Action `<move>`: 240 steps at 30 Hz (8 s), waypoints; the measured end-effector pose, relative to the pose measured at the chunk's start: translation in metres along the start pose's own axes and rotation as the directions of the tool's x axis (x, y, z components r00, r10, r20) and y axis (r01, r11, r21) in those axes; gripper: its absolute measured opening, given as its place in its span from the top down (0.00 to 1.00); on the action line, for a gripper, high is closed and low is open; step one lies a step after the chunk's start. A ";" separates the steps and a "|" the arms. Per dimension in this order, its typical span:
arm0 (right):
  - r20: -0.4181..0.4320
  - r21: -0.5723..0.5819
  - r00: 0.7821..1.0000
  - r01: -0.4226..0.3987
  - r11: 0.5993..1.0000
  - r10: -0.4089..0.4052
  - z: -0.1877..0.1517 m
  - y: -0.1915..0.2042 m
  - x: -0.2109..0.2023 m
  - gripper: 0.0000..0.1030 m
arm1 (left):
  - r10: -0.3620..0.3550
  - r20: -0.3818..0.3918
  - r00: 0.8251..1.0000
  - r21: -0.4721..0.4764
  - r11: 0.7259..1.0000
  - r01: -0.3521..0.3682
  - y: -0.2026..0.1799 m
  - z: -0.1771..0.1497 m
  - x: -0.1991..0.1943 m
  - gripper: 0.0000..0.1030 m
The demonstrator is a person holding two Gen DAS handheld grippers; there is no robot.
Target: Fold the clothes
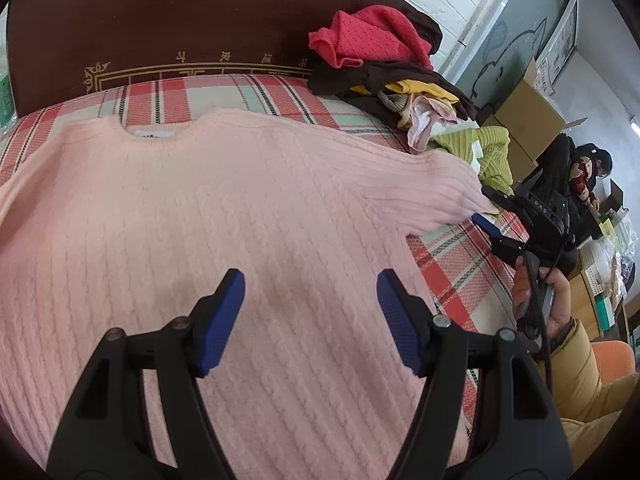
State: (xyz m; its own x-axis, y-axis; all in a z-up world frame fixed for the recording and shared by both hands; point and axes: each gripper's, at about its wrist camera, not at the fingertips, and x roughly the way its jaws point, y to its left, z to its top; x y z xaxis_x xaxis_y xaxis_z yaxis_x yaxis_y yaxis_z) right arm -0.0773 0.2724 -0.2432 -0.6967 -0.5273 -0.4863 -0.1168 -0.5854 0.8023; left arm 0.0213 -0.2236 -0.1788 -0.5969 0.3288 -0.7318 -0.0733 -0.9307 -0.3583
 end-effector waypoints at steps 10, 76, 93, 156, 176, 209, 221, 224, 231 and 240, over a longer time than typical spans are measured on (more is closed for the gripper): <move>0.133 0.140 0.991 0.000 0.990 -0.019 0.018 -0.010 0.013 0.45 | -0.007 -0.010 1.000 -0.009 1.000 0.007 0.001 -0.003 0.002 0.33; -0.251 -0.910 0.963 -0.200 0.363 -0.098 -0.313 0.312 0.158 0.93 | 0.080 0.104 0.991 -0.321 0.946 -0.043 0.151 -0.034 -0.069 0.33; -0.462 -0.865 0.874 -0.406 0.295 -0.152 -0.256 0.274 0.113 0.48 | 0.052 0.083 0.995 -0.374 0.927 -0.017 0.174 -0.047 -0.067 0.33; -0.557 -0.823 0.757 -0.558 0.106 -0.340 -0.262 0.325 0.225 0.69 | 0.362 0.122 0.924 -0.143 0.928 -0.344 0.173 -0.036 -0.131 0.64; -0.842 -0.529 0.462 -0.809 0.256 -0.279 -0.424 0.336 0.175 0.59 | 0.432 -0.053 0.900 -0.236 0.871 -0.432 0.227 -0.168 -0.190 0.54; -0.598 -0.801 0.798 -0.593 0.082 -0.078 -0.538 0.333 0.103 0.83 | 0.147 0.109 0.983 -0.397 0.913 -0.092 0.231 -0.104 -0.210 0.91; -0.848 -0.333 0.507 -0.733 0.593 0.151 -0.373 0.384 0.143 0.93 | 0.144 0.219 0.965 -0.345 0.937 -0.061 0.222 -0.091 -0.236 0.84; -0.829 -0.284 0.510 -0.738 0.612 0.230 -0.326 0.414 0.141 0.93 | 0.119 0.196 0.973 -0.282 0.957 -0.060 0.204 -0.081 -0.218 0.84; -0.818 -0.271 0.509 -0.752 0.601 0.268 -0.267 0.468 0.123 0.93 | 0.063 0.139 0.988 -0.135 0.990 -0.044 0.163 -0.057 -0.174 0.78; -0.807 -0.293 0.528 -0.747 0.597 0.263 -0.227 0.476 0.111 0.93 | 0.050 0.147 0.988 -0.176 0.984 -0.024 0.156 -0.004 -0.109 0.75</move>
State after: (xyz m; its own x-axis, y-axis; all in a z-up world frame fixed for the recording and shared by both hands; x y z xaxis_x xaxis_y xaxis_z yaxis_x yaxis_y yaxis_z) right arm -0.0490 -0.2043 0.0058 0.1728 -0.9298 -0.3250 0.6579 -0.1366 0.7406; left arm 0.0780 -0.4045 -0.1571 -0.7108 0.2546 -0.6557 0.0826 -0.8955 -0.4373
